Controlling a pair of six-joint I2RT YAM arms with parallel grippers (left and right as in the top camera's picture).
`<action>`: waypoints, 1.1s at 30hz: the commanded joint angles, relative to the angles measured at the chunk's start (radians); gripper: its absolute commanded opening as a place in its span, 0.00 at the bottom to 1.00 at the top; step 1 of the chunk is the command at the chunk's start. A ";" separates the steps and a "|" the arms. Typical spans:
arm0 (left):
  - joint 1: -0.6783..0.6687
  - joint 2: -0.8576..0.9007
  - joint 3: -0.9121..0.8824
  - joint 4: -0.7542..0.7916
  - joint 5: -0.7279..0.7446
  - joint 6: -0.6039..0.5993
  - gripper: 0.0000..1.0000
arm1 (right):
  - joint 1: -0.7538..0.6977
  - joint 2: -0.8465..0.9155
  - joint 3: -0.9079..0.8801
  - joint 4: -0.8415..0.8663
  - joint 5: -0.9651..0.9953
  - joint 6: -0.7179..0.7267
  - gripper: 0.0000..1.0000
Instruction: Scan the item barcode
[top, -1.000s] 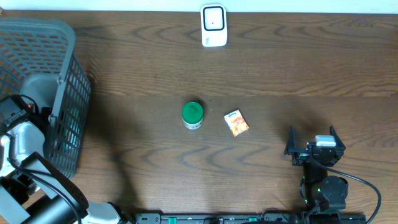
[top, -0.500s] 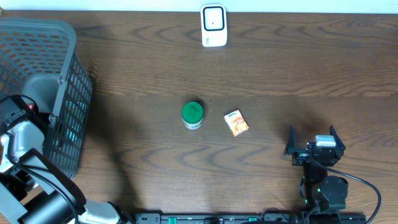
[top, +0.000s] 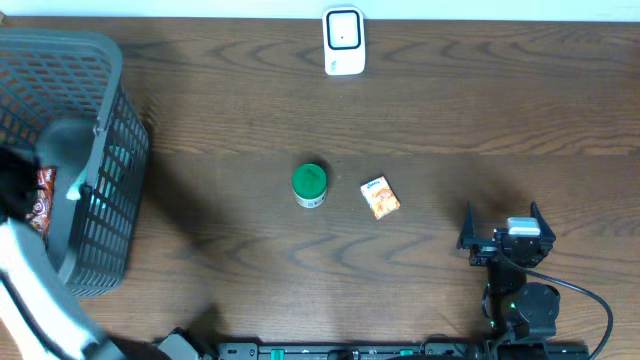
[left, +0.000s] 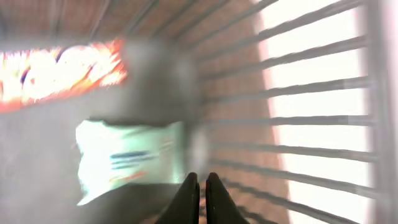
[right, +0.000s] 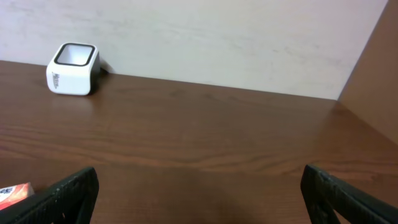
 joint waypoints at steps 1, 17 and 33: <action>0.019 -0.110 0.011 -0.008 0.032 0.006 0.07 | -0.010 -0.004 -0.001 -0.003 0.010 0.011 0.99; 0.020 0.074 0.011 -0.209 -0.091 0.006 0.86 | -0.010 -0.004 -0.001 -0.003 0.010 0.011 0.99; 0.020 0.451 0.011 -0.163 0.048 0.085 0.87 | -0.010 -0.004 -0.001 -0.003 0.010 0.011 0.99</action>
